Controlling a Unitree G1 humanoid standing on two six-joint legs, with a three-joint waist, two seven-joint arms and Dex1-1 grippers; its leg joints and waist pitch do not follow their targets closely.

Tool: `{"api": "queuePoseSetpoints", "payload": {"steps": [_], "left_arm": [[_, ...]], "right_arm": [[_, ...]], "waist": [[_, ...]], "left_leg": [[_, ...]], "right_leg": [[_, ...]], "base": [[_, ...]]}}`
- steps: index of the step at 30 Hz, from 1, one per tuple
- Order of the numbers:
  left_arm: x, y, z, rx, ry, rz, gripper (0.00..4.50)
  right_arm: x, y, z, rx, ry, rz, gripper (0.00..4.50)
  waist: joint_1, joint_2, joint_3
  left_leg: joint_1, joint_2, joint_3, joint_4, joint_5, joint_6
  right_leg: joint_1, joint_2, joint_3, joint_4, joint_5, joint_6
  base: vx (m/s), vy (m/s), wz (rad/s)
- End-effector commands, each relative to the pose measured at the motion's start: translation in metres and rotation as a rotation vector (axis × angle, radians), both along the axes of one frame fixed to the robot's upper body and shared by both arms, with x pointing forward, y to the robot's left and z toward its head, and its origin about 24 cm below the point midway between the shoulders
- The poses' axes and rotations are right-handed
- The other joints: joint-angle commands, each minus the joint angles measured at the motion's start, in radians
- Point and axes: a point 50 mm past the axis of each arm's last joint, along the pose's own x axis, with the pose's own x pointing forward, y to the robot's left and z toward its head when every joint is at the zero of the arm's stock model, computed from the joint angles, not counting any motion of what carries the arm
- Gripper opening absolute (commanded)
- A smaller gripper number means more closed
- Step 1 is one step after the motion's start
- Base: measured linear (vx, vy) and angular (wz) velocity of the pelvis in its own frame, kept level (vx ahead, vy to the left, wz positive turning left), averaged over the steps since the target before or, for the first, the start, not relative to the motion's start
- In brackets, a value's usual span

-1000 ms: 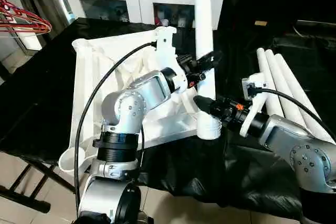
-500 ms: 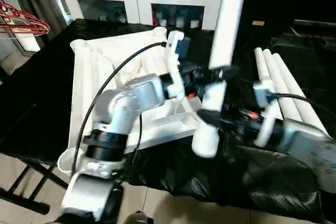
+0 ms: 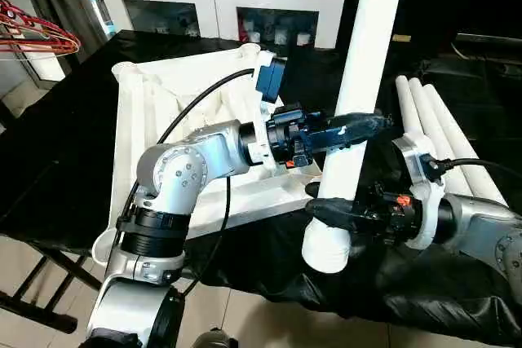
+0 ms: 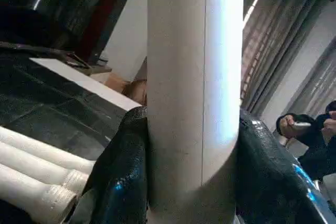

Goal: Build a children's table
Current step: Pick table leg

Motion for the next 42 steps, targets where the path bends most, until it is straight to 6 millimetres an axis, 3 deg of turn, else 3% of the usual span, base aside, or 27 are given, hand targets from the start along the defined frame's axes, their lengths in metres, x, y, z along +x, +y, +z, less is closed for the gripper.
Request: {"api": "queuePoseSetpoints", "payload": {"steps": [1,5,7,8,9,11,13,15,16,17,20,23,26,28,29,35,36,38,40,42], "left_arm": [[-0.005,0.002,0.014,-0.081,-0.046,-0.047,1.83],[-0.005,0.0,0.013,-0.075,-0.035,-0.037,1.83],[-0.002,0.0,0.012,-0.055,-0.03,-0.007,2.53],[-0.001,-0.001,0.011,-0.05,-0.026,0.009,2.53],[0.002,-0.002,0.009,-0.019,-0.043,0.065,2.59],[0.011,-0.004,0.005,0.077,-0.079,0.217,2.7],[0.016,-0.006,0.001,0.14,-0.083,0.294,2.8],[0.021,-0.007,-0.003,0.193,-0.087,0.358,2.8],[0.035,-0.007,-0.011,0.318,-0.043,0.537,2.8],[0.038,-0.006,-0.013,0.353,-0.035,0.59,2.8],[0.046,-0.004,-0.016,0.409,-0.013,0.705,2.8],[0.056,-0.005,-0.019,0.388,0.126,0.889,2.8],[0.055,-0.009,-0.02,0.351,0.186,0.902,2.8],[0.054,-0.013,-0.021,0.329,0.23,0.893,2.8],[0.054,-0.015,-0.024,0.325,0.273,0.917,2.52],[0.053,-0.019,-0.028,0.311,0.349,0.972,2.15],[0.052,-0.022,-0.026,0.29,0.356,0.959,2.09],[0.051,-0.023,-0.024,0.266,0.352,0.936,2.03],[0.05,-0.024,-0.022,0.248,0.34,0.909,1.96],[0.048,-0.024,-0.018,0.223,0.303,0.856,1.94]], "right_arm": [[-0.003,0.002,-0.006,-0.025,0.034,0.016,1.9],[-0.003,0.004,-0.006,-0.025,0.021,-0.004,1.89],[0.0,0.005,-0.006,-0.032,0.0,-0.042,1.89],[0.005,0.006,-0.005,-0.047,-0.024,-0.095,1.89],[0.009,0.008,-0.004,-0.061,-0.046,-0.141,1.88],[0.015,0.011,-0.003,-0.085,-0.083,-0.219,1.88],[0.019,0.012,-0.003,-0.103,-0.098,-0.268,1.88],[0.022,0.013,-0.002,-0.12,-0.111,-0.313,1.88],[0.031,0.017,-0.002,-0.155,-0.129,-0.425,1.88],[0.033,0.018,-0.002,-0.163,-0.134,-0.454,1.88],[0.039,0.02,-0.002,-0.174,-0.133,-0.531,1.87],[0.048,0.028,-0.001,-0.191,-0.14,-0.624,1.86],[0.048,0.032,-0.001,-0.209,-0.158,-0.634,1.86],[0.047,0.036,-0.001,-0.193,-0.145,-0.633,1.86],[0.047,0.038,-0.001,-0.187,-0.14,-0.638,1.86],[0.048,0.04,0.0,-0.187,-0.145,-0.685,1.86],[0.048,0.04,0.001,-0.191,-0.152,-0.695,1.86],[0.049,0.041,0.0,-0.189,-0.155,-0.694,1.86],[0.048,0.04,0.0,-0.177,-0.149,-0.681,2.56],[0.045,0.038,-0.001,-0.154,-0.132,-0.647,2.56]], "waist": [[0.003,-0.028,-0.07],[0.004,-0.024,-0.071],[0.003,-0.025,-0.071],[0.002,-0.026,-0.071],[0.002,-0.021,-0.071],[-0.001,-0.025,-0.071],[-0.004,-0.023,-0.07],[-0.001,-0.023,-0.071],[-0.004,-0.018,-0.072],[-0.008,-0.018,-0.072],[-0.008,-0.021,-0.071],[-0.012,-0.022,-0.072],[-0.013,-0.024,-0.074],[-0.013,-0.02,-0.074],[-0.013,-0.019,-0.074],[-0.015,-0.015,-0.072],[-0.015,-0.009,-0.072],[-0.016,-0.012,-0.072],[-0.017,-0.012,-0.072],[-0.018,-0.009,-0.071]], "left_leg": [[0.008,0.04,-0.013,-0.055,-0.009,0.042],[0.008,0.04,-0.014,-0.054,-0.003,0.045],[0.009,0.04,-0.014,-0.055,-0.007,0.043],[0.008,0.04,-0.014,-0.055,-0.006,0.041],[0.008,0.041,-0.015,-0.055,-0.006,0.034],[0.009,0.04,-0.014,-0.057,-0.017,0.026],[0.01,0.042,-0.016,-0.06,-0.028,0.006],[0.012,0.04,-0.015,-0.06,-0.028,0.006],[0.01,0.04,-0.017,-0.06,-0.017,-0.009],[0.011,0.041,-0.018,-0.06,-0.016,-0.016],[0.009,0.036,-0.017,-0.061,-0.029,-0.024],[0.007,0.033,-0.018,-0.06,-0.022,-0.027],[0.005,0.032,-0.018,-0.06,-0.016,-0.022],[0.007,0.032,-0.018,-0.059,-0.023,-0.015],[0.007,0.033,-0.019,-0.06,-0.023,-0.013],[0.008,0.034,-0.02,-0.061,-0.043,-0.028],[0.008,0.034,-0.021,-0.062,-0.043,-0.032],[0.008,0.033,-0.02,-0.062,-0.05,-0.037],[0.008,0.034,-0.02,-0.063,-0.053,-0.041],[0.009,0.034,-0.02,-0.064,-0.064,-0.043]], "right_leg": [[0.05,-0.07,0.033,-0.07,0.021,-0.218],[0.05,-0.07,0.032,-0.069,0.033,-0.222],[0.049,-0.07,0.032,-0.069,0.032,-0.225],[0.049,-0.071,0.032,-0.069,0.031,-0.225],[0.048,-0.071,0.031,-0.069,0.031,-0.225],[0.049,-0.069,0.032,-0.072,0.022,-0.217],[0.049,-0.069,0.033,-0.075,0.003,-0.187],[0.051,-0.07,0.034,-0.075,0.002,-0.181],[0.048,-0.066,0.033,-0.072,0.027,-0.173],[0.046,-0.064,0.032,-0.071,0.036,-0.17],[0.053,-0.067,0.034,-0.075,0.018,-0.162],[0.054,-0.065,0.032,-0.073,0.057,-0.166],[0.057,-0.065,0.033,-0.071,0.079,-0.166],[0.053,-0.065,0.033,-0.071,0.08,-0.165],[0.052,-0.064,0.032,-0.072,0.079,-0.167],[0.05,-0.063,0.033,-0.073,0.066,-0.161],[0.05,-0.063,0.032,-0.073,0.065,-0.158],[0.051,-0.063,0.033,-0.075,0.064,-0.155],[0.051,-0.063,0.033,-0.074,0.069,-0.152],[0.051,-0.064,0.033,-0.076,0.06,-0.149]], "base": [[0.0,0.0,0.0],[0.0,0.0,0.0],[0.0,0.0,0.0],[0.0,0.0,0.0],[0.0,0.0,0.0],[0.0,0.0,0.0],[0.0,0.0,0.0],[0.0,0.0,0.0],[0.0,0.0,0.0],[0.0,0.0,0.0],[0.0,0.0,0.0],[0.0,0.0,0.0],[0.0,0.0,0.0],[0.0,0.0,0.0],[0.0,0.0,0.0],[0.0,0.0,0.0],[0.0,0.0,0.0],[0.0,0.0,0.0],[0.0,0.0,0.0],[0.0,0.0,0.0]]}}
